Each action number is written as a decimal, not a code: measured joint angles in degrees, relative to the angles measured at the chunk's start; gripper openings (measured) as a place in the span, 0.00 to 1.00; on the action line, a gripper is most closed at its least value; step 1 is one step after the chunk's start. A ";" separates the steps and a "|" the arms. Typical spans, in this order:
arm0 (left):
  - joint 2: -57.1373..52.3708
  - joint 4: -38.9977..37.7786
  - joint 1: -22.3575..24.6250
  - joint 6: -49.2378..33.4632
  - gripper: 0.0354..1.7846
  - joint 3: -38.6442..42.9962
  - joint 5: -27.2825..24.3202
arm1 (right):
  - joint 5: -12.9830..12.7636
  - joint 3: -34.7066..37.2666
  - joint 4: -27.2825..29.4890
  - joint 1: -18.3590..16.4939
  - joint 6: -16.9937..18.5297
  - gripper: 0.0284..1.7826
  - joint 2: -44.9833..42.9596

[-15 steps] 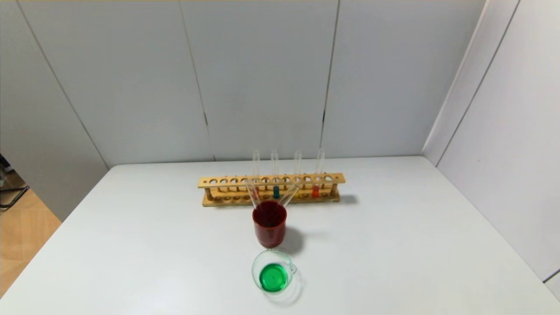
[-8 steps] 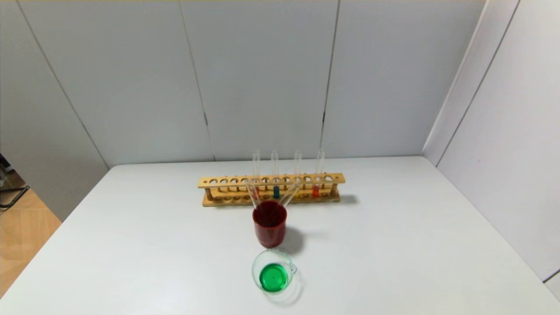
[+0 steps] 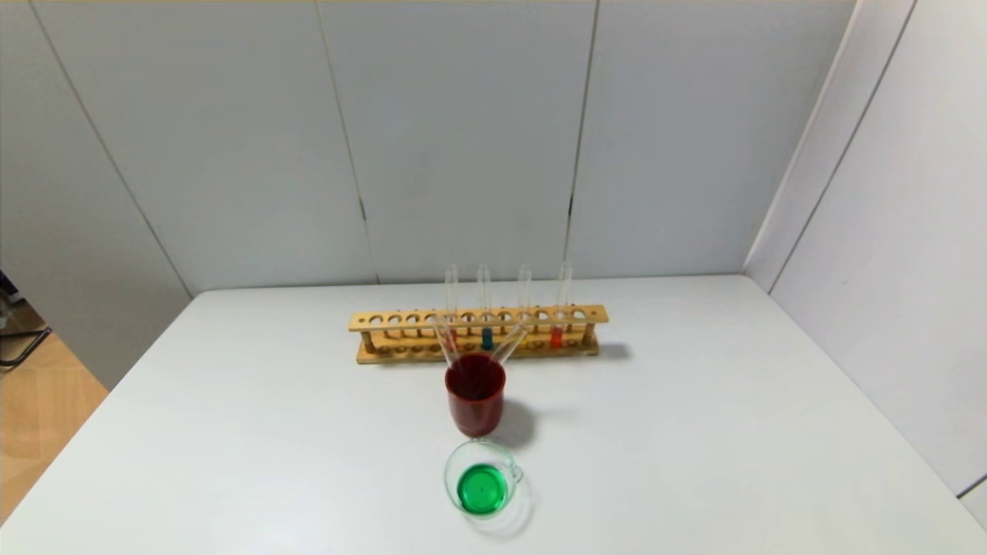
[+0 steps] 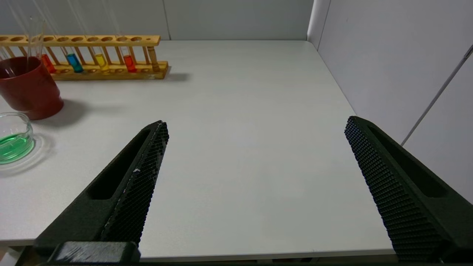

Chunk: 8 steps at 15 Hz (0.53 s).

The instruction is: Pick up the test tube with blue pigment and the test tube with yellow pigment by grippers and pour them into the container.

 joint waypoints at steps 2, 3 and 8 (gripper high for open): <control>0.00 0.46 0.02 5.80 0.98 0.99 -5.42 | 0.00 0.00 0.00 -0.02 0.00 0.98 0.00; 0.00 1.54 0.02 6.73 0.98 1.27 -7.20 | 0.00 0.00 -0.02 -0.02 -0.02 0.98 0.00; 0.00 7.69 -0.01 -3.06 0.98 1.49 -5.03 | 0.00 0.00 -0.02 0.00 -0.02 0.98 0.00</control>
